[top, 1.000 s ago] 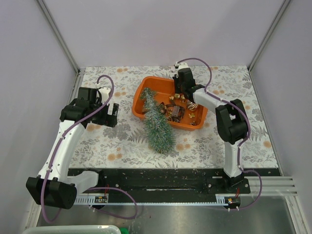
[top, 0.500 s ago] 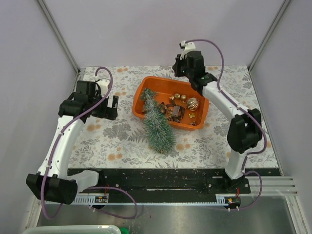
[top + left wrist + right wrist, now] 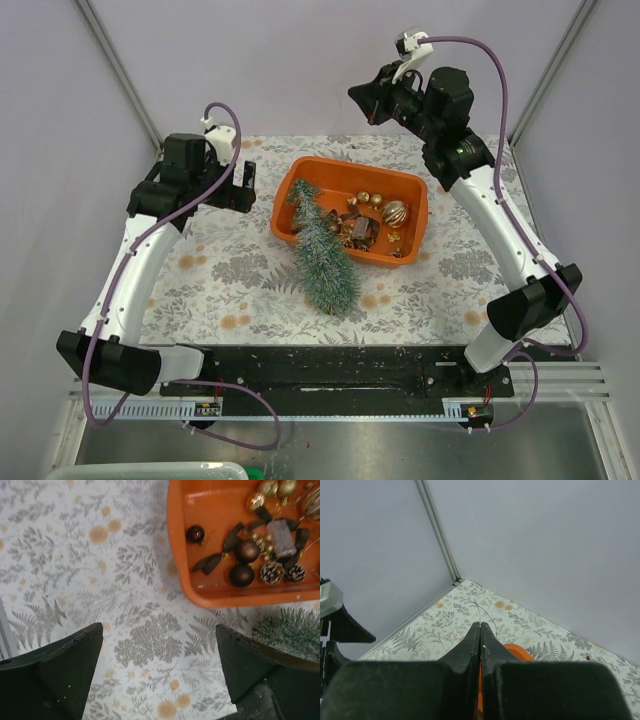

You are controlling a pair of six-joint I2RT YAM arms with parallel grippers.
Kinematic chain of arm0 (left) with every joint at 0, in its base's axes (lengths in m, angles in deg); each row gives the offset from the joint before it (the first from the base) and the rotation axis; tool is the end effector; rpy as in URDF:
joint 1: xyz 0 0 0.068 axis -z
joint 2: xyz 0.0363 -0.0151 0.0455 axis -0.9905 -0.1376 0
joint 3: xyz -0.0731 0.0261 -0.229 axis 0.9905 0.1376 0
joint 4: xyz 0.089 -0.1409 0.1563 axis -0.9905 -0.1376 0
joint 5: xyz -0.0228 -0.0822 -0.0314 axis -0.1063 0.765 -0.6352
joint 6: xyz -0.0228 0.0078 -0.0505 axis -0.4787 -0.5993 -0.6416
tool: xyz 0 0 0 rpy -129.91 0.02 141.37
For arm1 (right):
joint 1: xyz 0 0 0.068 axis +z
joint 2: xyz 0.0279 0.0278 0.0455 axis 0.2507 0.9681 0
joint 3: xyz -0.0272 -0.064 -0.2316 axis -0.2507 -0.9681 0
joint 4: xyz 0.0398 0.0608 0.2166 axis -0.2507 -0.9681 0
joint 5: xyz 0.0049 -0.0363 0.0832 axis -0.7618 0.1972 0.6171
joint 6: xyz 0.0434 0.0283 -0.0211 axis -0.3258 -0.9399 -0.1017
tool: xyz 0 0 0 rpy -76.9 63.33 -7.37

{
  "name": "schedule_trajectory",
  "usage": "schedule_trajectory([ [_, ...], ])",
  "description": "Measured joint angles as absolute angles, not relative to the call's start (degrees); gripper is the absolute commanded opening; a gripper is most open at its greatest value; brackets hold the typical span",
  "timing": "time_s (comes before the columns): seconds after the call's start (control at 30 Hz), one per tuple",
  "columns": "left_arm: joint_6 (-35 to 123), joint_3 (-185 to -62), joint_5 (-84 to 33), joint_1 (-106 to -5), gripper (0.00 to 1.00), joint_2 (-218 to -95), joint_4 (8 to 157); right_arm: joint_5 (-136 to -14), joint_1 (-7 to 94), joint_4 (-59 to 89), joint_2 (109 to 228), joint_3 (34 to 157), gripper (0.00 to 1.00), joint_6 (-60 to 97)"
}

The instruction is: Decorate the small christmas tree

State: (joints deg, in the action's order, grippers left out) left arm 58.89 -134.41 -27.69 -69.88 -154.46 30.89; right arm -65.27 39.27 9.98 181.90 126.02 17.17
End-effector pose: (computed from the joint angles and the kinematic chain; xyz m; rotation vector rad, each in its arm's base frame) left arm 0.2301 -0.0541 0.3586 0.3566 2.2394 -0.2065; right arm 0.3045 0.1531 0.4584 -0.4601 1.4371 0.6887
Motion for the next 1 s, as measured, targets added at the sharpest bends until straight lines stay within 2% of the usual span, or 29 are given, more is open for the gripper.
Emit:
schedule_trajectory([
  [0.57, 60.8, -147.3, -18.9, -64.3, 0.99, -162.6, 45.0, -59.1, 41.9, 6.2, 181.7, 133.9, 0.0, 21.3],
  [0.73, 60.6, -146.3, -17.1, -64.3, 0.99, -162.8, 47.2, -61.0, 42.6, 6.5, 181.9, 139.6, 0.0, 20.7],
  [1.0, 61.6, -136.9, -11.5, -63.6, 0.99, -160.0, 52.6, -62.3, 42.7, 10.5, 185.8, 152.5, 0.0, 14.3],
])
